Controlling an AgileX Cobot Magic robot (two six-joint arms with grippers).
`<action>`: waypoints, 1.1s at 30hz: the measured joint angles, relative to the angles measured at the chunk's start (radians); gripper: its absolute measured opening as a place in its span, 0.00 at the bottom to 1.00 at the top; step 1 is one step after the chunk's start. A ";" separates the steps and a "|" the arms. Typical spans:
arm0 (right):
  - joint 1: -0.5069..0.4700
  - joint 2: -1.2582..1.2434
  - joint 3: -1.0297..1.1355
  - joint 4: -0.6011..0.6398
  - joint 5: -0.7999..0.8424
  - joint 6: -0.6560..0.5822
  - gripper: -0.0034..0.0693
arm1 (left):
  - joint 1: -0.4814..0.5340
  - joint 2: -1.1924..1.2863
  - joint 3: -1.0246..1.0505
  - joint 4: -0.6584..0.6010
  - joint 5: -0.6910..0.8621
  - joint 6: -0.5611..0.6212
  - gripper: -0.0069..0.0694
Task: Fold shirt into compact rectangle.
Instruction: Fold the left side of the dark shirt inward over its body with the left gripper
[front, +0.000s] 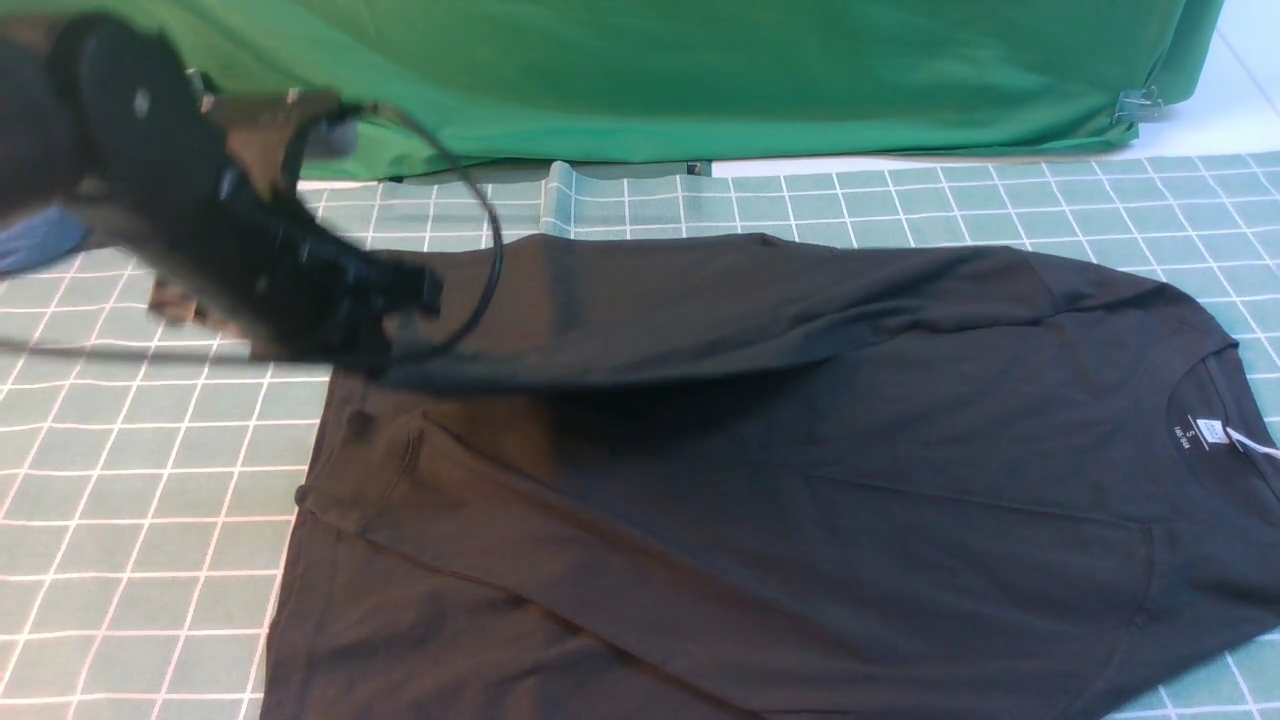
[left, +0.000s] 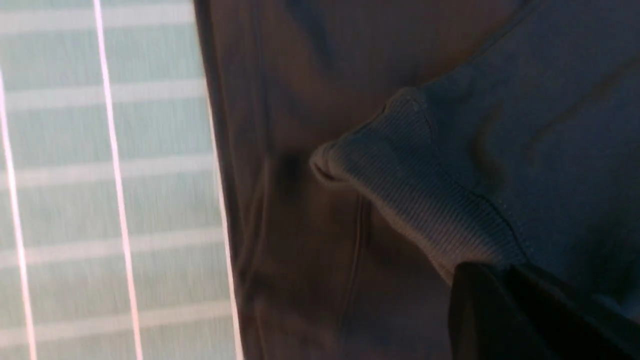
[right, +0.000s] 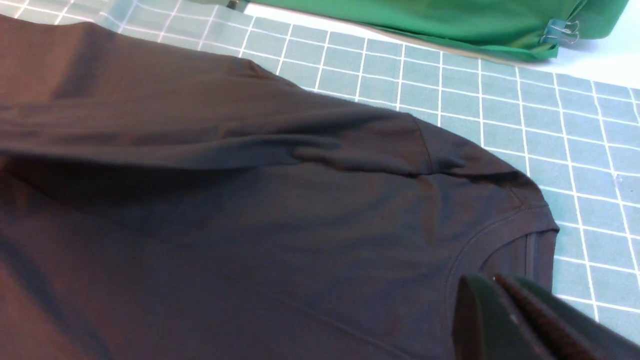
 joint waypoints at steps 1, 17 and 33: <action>0.000 0.000 0.000 0.001 0.000 0.000 0.08 | 0.000 -0.011 0.026 0.002 -0.003 -0.008 0.11; 0.000 0.000 0.000 0.039 -0.001 0.000 0.10 | 0.000 -0.148 0.247 -0.034 -0.002 -0.050 0.11; 0.000 0.000 0.000 0.045 -0.001 0.000 0.11 | 0.000 -0.143 0.258 -0.041 0.071 -0.044 0.68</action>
